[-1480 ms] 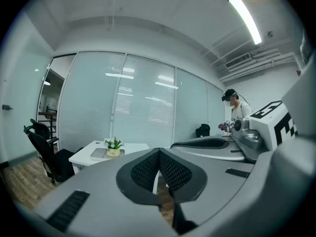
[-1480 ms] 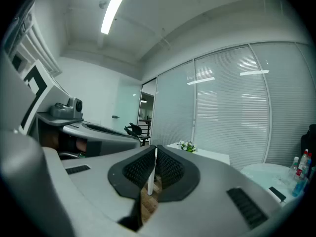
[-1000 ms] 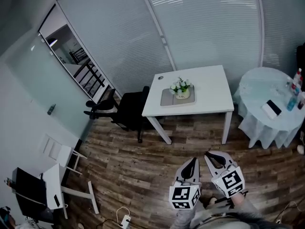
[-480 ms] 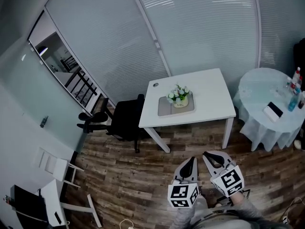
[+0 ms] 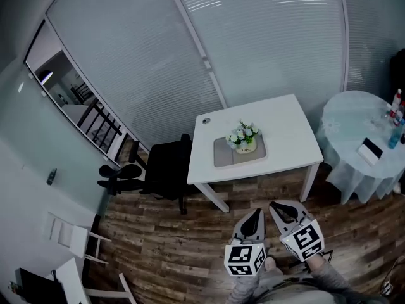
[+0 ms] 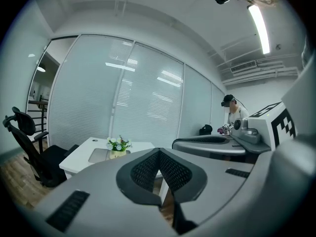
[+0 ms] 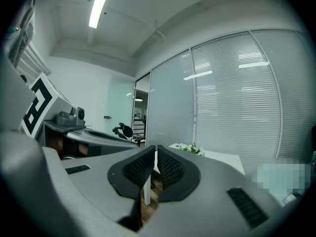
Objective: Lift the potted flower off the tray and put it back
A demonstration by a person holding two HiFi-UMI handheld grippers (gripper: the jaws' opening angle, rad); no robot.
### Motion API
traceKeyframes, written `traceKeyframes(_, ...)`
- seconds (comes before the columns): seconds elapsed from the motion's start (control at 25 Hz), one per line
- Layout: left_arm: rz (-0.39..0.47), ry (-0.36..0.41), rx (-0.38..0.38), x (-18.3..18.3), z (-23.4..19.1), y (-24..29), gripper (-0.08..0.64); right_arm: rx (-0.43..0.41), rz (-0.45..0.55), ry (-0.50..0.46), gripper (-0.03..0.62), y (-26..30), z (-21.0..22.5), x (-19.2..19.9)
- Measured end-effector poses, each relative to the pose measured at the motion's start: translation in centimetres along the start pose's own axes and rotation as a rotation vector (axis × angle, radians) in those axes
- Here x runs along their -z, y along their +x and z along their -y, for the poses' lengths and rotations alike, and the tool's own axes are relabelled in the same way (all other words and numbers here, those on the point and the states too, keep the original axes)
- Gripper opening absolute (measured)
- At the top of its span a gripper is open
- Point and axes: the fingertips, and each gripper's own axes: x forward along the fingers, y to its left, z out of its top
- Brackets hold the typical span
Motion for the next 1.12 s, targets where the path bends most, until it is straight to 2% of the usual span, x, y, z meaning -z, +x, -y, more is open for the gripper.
traceKeyframes(0.36,-0.018,0.001,0.026,-0.4,-3.9,0.8,0.011,0.009,0.002,0.017,0.029,4.6,-0.9,-0.5)
traceKeyframes(0.68,-0.026,-0.019,0.045,0.0,-5.6,1.5,0.011,0.038,-0.015,0.019,0.029,5.8,-0.9,0.1)
traceKeyframes(0.92,-0.012,-0.036,0.028,-0.5,-6.5,2.6,0.011,0.039,-0.017,0.002,0.029,6.8,0.2,-0.4)
traceKeyframes(1.12,-0.006,-0.036,0.003,-1.4,-8.2,4.8,0.011,0.001,-0.003,0.0,0.029,9.6,1.4,-1.2)
